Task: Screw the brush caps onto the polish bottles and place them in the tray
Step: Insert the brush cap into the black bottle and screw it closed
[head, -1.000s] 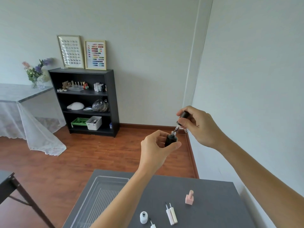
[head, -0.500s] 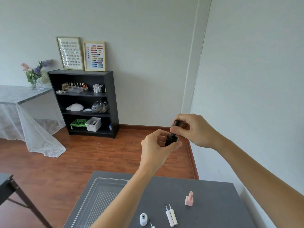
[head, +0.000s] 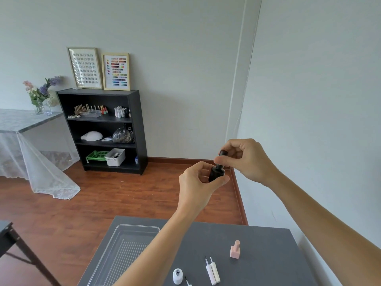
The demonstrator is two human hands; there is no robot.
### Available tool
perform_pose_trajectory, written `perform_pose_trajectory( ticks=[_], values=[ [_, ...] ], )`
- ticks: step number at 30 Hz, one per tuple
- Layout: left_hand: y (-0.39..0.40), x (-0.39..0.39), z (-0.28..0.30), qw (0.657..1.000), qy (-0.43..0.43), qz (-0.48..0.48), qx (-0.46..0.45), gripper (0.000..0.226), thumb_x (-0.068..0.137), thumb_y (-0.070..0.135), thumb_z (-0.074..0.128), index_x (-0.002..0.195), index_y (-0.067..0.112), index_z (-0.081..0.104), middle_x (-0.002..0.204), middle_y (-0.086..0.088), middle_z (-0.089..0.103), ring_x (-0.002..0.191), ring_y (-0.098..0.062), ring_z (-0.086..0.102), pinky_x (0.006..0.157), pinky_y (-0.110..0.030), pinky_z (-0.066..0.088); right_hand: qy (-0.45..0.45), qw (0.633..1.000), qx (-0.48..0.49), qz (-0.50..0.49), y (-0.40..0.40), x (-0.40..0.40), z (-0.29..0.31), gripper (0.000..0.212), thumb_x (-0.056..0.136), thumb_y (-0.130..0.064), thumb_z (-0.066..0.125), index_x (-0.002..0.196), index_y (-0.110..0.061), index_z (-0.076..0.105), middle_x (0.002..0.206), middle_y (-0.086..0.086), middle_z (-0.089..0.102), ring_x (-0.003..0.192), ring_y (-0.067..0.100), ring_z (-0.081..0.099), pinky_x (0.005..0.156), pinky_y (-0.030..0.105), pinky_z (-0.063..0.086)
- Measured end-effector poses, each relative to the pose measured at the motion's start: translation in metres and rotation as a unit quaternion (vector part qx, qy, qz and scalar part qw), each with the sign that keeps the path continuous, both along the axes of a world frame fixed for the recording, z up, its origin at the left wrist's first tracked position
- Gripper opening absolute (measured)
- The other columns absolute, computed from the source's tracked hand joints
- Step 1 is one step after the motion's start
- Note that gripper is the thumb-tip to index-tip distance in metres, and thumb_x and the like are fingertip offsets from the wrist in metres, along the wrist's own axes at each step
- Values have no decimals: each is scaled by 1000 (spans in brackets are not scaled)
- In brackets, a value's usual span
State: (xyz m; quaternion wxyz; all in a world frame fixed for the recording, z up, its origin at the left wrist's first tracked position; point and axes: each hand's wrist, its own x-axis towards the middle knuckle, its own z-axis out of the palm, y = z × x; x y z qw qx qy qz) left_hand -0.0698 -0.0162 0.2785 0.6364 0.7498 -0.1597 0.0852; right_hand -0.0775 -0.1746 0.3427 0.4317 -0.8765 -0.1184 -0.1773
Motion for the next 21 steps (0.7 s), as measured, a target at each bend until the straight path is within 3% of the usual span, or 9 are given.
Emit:
perform_pose_trajectory(
  ticks=[3, 5, 8, 10, 11, 14, 17, 19, 21],
  values=[
    [-5, -2, 0, 1000, 0, -4, -6, 24, 66, 36, 89, 82, 28, 72, 75, 16, 75, 68, -6, 70, 58, -9, 51, -28, 995, -49, -82, 3, 1, -3, 57, 60, -67, 71, 71, -12, 63, 64, 3, 67, 54, 13, 55, 56, 26, 48],
    [-7, -2, -1, 1000, 2, -6, -7, 25, 66, 37, 88, 84, 28, 73, 76, 14, 76, 69, -9, 72, 60, -13, 55, -22, 996, -42, -74, -1, 0, -4, 57, 63, -69, 66, 84, -15, 65, 77, -3, 70, 68, 9, 63, 66, 24, 53],
    [-9, -2, -1, 1000, 9, -10, -14, 25, 67, 36, 88, 84, 28, 73, 78, 12, 77, 70, -12, 73, 62, -16, 57, 29, 998, 44, 39, -13, 0, -5, 33, 85, -30, 72, 117, -23, 65, 113, -8, 70, 106, 5, 67, 92, 28, 55],
    [-9, -2, -1, 1000, 11, -15, -17, 24, 67, 35, 89, 84, 28, 73, 78, 11, 77, 70, -13, 73, 62, -18, 58, 43, 991, 86, 90, -18, -2, -6, 31, 89, -4, 68, 113, -22, 70, 110, -5, 74, 105, 9, 70, 90, 25, 55],
    [-9, -3, -1, 1000, 11, -16, -18, 24, 67, 34, 89, 84, 28, 73, 77, 11, 77, 70, -13, 73, 62, -18, 58, 35, 991, 94, 93, -19, -2, -6, 28, 87, -1, 68, 106, -22, 73, 103, -2, 76, 99, 12, 72, 87, 23, 55],
    [-12, -6, -1, 1000, 10, -17, -23, 23, 67, 34, 89, 84, 28, 74, 77, 11, 77, 70, -15, 73, 56, -12, 53, -8, 998, 61, 18, -14, -4, -4, 12, 75, -24, 82, 82, -21, 72, 77, -3, 75, 73, 11, 71, 72, 22, 55],
    [-15, -8, 0, 999, 12, -20, -29, 24, 66, 34, 89, 84, 27, 74, 76, 11, 77, 69, -16, 72, 50, -10, 51, -43, 995, -30, -86, -7, -5, -6, 44, 63, -56, 80, 71, -17, 61, 67, -3, 68, 56, 10, 56, 57, 21, 47],
    [-16, -9, 0, 999, 10, -18, -30, 25, 67, 34, 89, 85, 26, 74, 74, 11, 76, 66, -15, 72, 48, -9, 50, -49, 992, -59, -98, -6, -7, -5, 55, 59, -66, 73, 82, -17, 61, 79, -3, 69, 67, 11, 60, 61, 22, 50],
    [-16, -9, 1, 999, 13, -16, -34, 24, 67, 34, 89, 84, 26, 74, 74, 11, 76, 65, -15, 71, 47, -9, 49, -19, 999, -29, -40, -10, -9, -1, 58, 65, -62, 71, 106, -22, 63, 104, -10, 69, 93, 6, 65, 79, 21, 55]
  ],
)
